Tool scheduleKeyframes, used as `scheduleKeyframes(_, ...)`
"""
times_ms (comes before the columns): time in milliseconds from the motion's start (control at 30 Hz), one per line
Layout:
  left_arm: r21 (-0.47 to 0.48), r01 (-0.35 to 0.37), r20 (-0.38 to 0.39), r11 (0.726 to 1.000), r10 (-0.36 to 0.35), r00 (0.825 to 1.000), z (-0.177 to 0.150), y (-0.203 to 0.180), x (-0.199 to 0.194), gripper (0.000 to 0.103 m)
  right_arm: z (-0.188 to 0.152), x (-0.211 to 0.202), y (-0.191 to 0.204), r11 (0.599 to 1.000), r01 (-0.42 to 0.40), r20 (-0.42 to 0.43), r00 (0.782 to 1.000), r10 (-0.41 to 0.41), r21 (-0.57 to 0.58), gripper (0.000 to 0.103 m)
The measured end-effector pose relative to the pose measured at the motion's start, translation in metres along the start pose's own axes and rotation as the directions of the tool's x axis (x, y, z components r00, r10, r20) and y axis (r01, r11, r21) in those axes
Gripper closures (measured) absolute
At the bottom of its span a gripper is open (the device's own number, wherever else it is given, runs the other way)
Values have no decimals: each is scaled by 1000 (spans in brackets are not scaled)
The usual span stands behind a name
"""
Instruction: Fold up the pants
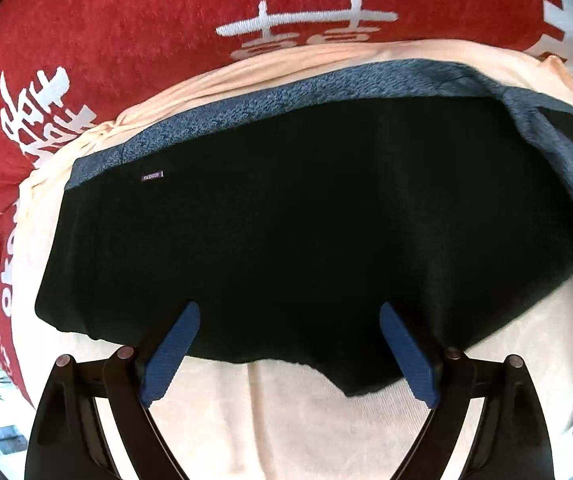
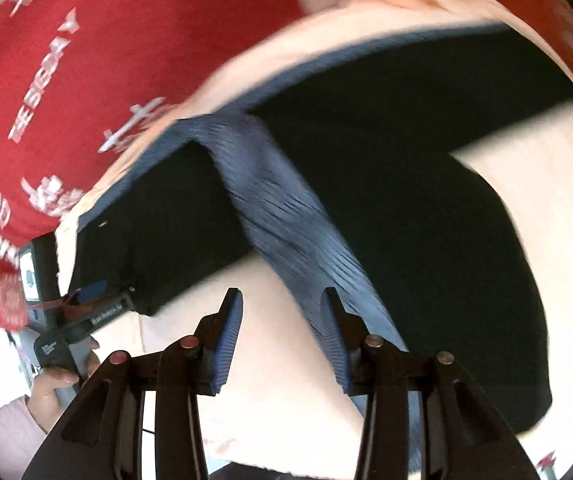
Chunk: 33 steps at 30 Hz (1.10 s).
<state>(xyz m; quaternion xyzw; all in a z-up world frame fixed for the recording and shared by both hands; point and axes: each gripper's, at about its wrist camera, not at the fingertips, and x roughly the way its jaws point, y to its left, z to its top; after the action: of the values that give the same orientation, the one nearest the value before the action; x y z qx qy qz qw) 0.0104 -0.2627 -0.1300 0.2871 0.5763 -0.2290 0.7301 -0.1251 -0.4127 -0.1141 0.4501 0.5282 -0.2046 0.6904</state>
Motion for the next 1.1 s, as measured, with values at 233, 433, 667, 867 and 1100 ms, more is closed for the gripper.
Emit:
scheduleKeyframes(233, 85, 145, 36, 986, -149, 988, -12, -22, -45, 11, -78, -29, -66, 974, 21, 29, 999, -29, 227, 59)
scheduleKeyframes(433, 151, 296, -4, 943, -299, 954, -19, -82, -63, 11, -131, -31, -101, 916, 0, 68, 997, -30, 402, 59)
scheduleKeyframes(667, 211, 442, -97, 872, -431, 897, -14, -158, -41, 11, -145, -22, -126, 870, -78, 124, 992, 19, 487, 59)
scheduleKeyframes(867, 149, 505, -161, 850, -483, 861, -13, -196, -27, 11, -137, -10, -136, 882, -191, 120, 981, 154, 431, 58)
scheduleKeyframes(1100, 139, 505, -167, 852, -482, 860, -3, -220, -29, 57, -122, -9, -140, 866, -258, 96, 966, 240, 428, 98)
